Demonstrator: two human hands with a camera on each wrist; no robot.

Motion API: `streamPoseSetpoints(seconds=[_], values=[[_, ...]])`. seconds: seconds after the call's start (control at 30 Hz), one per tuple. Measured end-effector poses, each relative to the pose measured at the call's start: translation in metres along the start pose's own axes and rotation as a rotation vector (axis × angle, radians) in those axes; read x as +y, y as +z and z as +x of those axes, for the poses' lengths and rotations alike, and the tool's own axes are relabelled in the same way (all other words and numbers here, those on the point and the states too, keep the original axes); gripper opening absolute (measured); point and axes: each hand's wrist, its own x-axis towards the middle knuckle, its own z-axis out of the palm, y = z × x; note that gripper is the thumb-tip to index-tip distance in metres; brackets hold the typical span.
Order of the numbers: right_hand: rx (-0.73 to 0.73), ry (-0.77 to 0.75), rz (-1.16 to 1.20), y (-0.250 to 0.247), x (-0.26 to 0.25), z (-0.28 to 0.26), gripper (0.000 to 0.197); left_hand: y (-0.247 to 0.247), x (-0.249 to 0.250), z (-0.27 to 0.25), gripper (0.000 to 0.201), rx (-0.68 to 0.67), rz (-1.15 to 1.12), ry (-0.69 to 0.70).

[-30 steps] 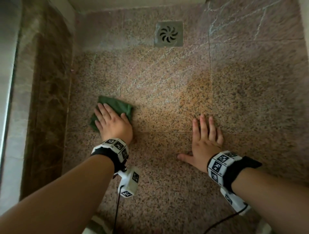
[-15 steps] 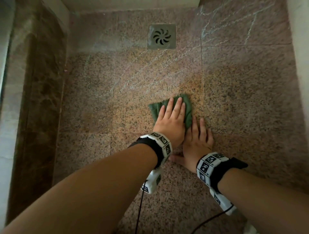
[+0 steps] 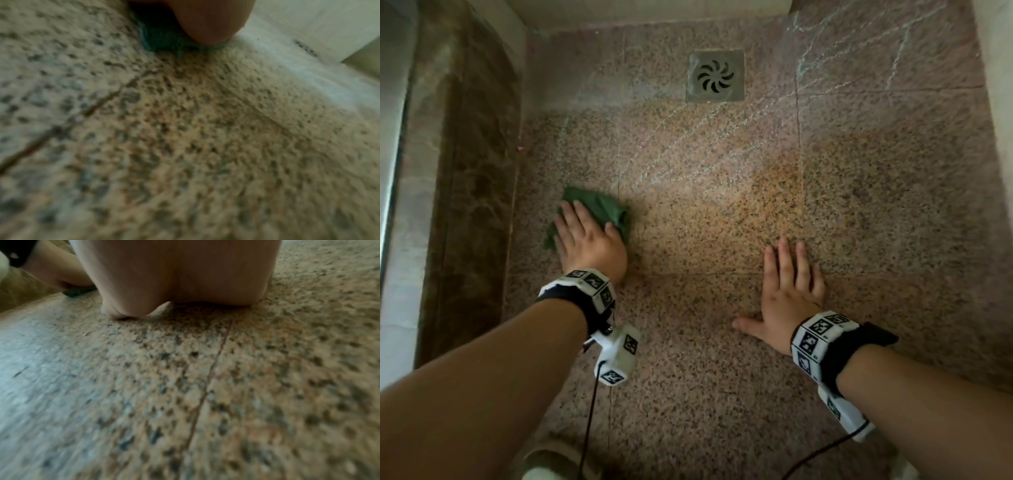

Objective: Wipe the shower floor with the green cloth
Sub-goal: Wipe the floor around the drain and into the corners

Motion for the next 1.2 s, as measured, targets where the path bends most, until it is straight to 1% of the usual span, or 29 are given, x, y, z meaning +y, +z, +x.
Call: streamPoseSetpoints(seconds=[0.1,0.17,0.23,0.37,0.4,0.47,0.53,0.57,0.6,0.7,0.77,0.8,0.87,1.0,1.07,1.13,1.17,1.2], values=[[0.007,0.011,0.002,0.002,0.001,0.001,0.134,0.008,0.015,-0.005,0.068,0.014,-0.011,-0.02],[0.014,0.01,-0.001,0.003,0.0,0.002,0.134,0.015,0.031,-0.019,0.07,-0.019,0.041,0.039],[0.049,0.011,0.001,0.005,0.0,0.002,0.135,0.026,0.052,-0.04,0.071,-0.061,0.12,0.176],[0.157,0.02,0.018,0.011,-0.004,0.004,0.145,0.056,0.109,-0.095,0.07,-0.197,0.176,0.559],[0.175,0.032,0.029,0.013,-0.004,0.005,0.146,0.061,0.119,-0.105,0.069,-0.226,0.187,0.632],[0.158,0.066,0.077,0.014,-0.002,0.006,0.146,0.065,0.124,-0.109,0.067,-0.248,0.217,0.699],[0.134,0.052,0.04,0.011,-0.003,0.005,0.146,0.063,0.117,-0.101,0.067,-0.234,0.247,0.734],[0.146,0.041,0.017,0.01,-0.003,0.004,0.145,0.06,0.111,-0.096,0.067,-0.218,0.251,0.733],[0.144,0.035,0.008,0.01,-0.003,0.004,0.143,0.057,0.104,-0.089,0.067,-0.195,0.237,0.696],[0.067,0.035,-0.015,0.004,-0.001,0.001,0.137,0.043,0.076,-0.057,0.069,-0.099,0.14,0.453],[0.013,0.032,-0.021,0.0,-0.001,-0.001,0.134,0.031,0.051,-0.038,0.069,-0.072,0.105,0.299],[-0.003,0.029,-0.021,0.0,-0.001,-0.002,0.134,0.026,0.039,-0.034,0.069,-0.069,0.096,0.249],[-0.006,0.025,-0.027,0.0,-0.001,-0.001,0.133,0.021,0.031,-0.03,0.07,-0.075,0.086,0.221],[-0.019,0.025,-0.023,-0.003,-0.003,-0.001,0.133,0.014,0.054,-0.038,0.076,-0.118,-0.018,0.182],[-0.011,0.032,-0.023,-0.003,-0.002,0.0,0.134,0.013,0.063,-0.045,0.085,-0.089,0.015,0.242],[-0.012,0.035,-0.029,-0.003,-0.003,0.0,0.134,0.015,0.066,-0.049,0.094,-0.088,0.074,0.266],[-0.02,0.038,-0.029,-0.003,-0.004,-0.001,0.134,0.015,0.066,-0.049,0.093,-0.094,0.091,0.261],[-0.022,0.039,-0.029,-0.003,-0.004,-0.002,0.134,0.016,0.065,-0.048,0.087,-0.091,0.09,0.257]])
